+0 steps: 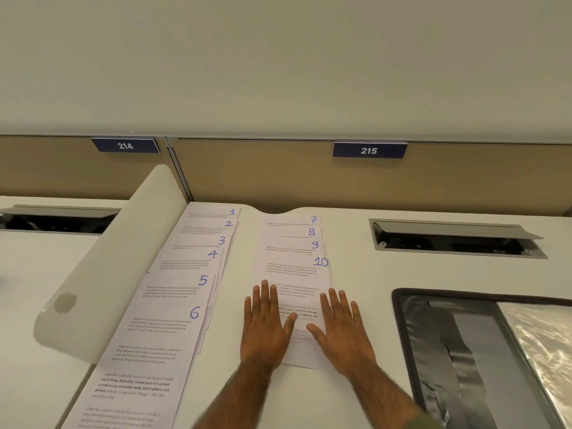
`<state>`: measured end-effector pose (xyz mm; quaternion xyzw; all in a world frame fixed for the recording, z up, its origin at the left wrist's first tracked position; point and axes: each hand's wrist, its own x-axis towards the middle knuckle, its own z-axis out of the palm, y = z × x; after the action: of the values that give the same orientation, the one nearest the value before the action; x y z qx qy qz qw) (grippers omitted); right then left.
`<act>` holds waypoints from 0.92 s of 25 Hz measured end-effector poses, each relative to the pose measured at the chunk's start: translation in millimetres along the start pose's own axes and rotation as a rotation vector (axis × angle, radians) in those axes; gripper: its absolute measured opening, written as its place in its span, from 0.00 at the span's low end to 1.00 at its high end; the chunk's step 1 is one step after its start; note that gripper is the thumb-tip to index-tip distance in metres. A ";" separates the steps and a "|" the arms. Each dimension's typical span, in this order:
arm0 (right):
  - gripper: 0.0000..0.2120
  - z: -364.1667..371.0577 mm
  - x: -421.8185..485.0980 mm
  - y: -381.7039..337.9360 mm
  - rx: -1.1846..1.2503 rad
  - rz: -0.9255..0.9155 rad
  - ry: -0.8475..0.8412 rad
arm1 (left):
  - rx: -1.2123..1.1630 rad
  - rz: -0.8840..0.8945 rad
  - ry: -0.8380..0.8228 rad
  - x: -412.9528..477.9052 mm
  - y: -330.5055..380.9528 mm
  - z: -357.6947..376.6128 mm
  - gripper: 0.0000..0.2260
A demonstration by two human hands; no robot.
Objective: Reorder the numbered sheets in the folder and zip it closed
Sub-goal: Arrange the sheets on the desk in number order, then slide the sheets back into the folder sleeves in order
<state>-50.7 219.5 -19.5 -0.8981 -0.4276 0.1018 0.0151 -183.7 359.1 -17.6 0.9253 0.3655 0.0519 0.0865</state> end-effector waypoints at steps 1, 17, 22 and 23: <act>0.39 -1.3 -5.7 7.6 -0.005 -0.002 0.002 | 0.002 -0.004 0.015 -7.5 5.2 -2.4 0.36; 0.42 -42.8 -192.1 126.2 -0.067 0.238 0.086 | -0.057 0.226 -0.033 -108.0 129.4 5.6 0.38; 0.45 -39.0 -250.9 208.8 -0.095 0.334 0.090 | -0.042 0.351 -0.071 -134.9 187.6 17.5 0.39; 0.47 -37.4 -257.6 227.1 -0.087 0.344 0.079 | -0.043 0.367 -0.064 -132.5 197.3 16.4 0.40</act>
<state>-27.7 -120.8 35.0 -0.9611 -0.2707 0.0490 -0.0248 -145.8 124.6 1.0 0.9756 0.1864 0.0451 0.1067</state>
